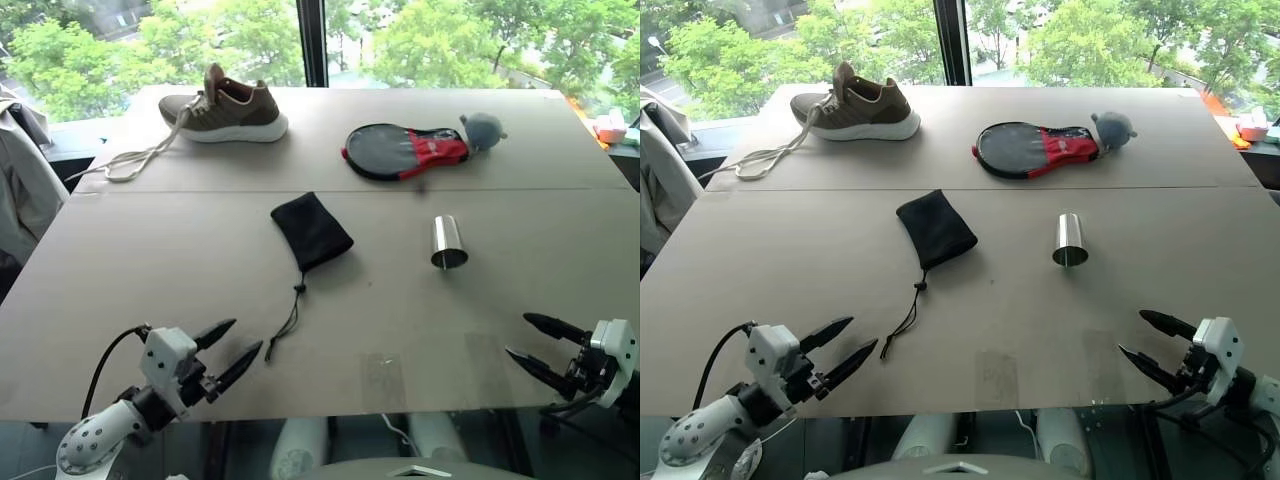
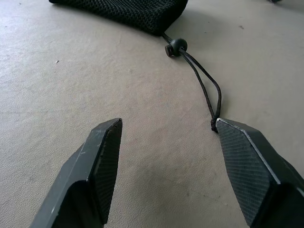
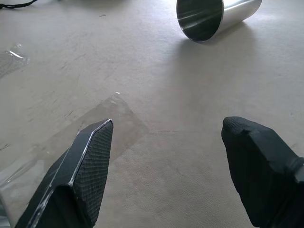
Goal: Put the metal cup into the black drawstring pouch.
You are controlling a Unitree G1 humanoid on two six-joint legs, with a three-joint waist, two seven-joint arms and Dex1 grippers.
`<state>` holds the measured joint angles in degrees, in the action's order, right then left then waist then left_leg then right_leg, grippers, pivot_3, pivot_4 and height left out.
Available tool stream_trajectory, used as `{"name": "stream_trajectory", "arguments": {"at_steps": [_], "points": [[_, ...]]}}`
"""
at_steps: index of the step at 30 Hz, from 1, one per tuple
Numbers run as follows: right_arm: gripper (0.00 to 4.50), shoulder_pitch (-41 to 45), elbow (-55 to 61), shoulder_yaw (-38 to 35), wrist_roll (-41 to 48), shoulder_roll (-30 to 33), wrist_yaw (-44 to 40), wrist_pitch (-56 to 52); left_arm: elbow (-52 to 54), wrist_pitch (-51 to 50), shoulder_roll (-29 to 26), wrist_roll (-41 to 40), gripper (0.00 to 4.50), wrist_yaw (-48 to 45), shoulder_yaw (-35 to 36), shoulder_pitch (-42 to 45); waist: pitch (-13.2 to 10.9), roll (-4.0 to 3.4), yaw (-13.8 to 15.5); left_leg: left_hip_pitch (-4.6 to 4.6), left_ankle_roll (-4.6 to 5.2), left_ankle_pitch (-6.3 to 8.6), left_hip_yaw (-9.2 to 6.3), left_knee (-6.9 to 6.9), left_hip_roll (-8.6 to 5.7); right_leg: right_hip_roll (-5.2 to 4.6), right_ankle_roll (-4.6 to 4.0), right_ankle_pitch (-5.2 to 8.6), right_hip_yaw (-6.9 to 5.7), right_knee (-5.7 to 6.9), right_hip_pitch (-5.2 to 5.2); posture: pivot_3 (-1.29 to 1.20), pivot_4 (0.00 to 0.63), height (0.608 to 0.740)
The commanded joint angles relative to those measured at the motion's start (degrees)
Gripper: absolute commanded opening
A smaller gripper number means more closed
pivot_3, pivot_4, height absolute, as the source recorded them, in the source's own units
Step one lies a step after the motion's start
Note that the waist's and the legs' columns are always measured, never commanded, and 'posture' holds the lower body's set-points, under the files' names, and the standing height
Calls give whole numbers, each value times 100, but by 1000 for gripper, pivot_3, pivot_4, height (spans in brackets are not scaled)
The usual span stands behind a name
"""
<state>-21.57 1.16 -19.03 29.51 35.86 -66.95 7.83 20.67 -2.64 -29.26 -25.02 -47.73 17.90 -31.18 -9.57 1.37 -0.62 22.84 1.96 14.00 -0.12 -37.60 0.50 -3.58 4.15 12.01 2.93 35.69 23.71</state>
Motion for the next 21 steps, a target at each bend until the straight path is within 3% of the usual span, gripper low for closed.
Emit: {"name": "stream_trajectory", "arguments": {"at_steps": [1, 16, 21], "points": [[3685, -36, 72, -202, 108, -9, -1, 116, 127, -23, -58, -115, 3251, -36, 41, 32, 0, 0, 0, 0, 0, 0, 0, 0, 0, 0, 0, 0, 0, 0, 0, 0, 150, 740], [3685, -196, 1085, -3, 1180, -491, -871, 204, 465, -963, -59, 32, 3251, 596, -641, 1403, 2, 1, 6, -1, 7, -4, -4, 0, 0, 6, -1, -2, -6, 2, -4, 0, 150, 740], [3685, -171, 1388, 347, 736, -684, -881, 656, 528, -1234, 57, 504, 3251, 1074, -1283, 2339, 4, 1, 49, -5, 7, -5, -9, -2, -4, 8, -1, -3, -11, 6, -9, 0, 150, 740]]}}
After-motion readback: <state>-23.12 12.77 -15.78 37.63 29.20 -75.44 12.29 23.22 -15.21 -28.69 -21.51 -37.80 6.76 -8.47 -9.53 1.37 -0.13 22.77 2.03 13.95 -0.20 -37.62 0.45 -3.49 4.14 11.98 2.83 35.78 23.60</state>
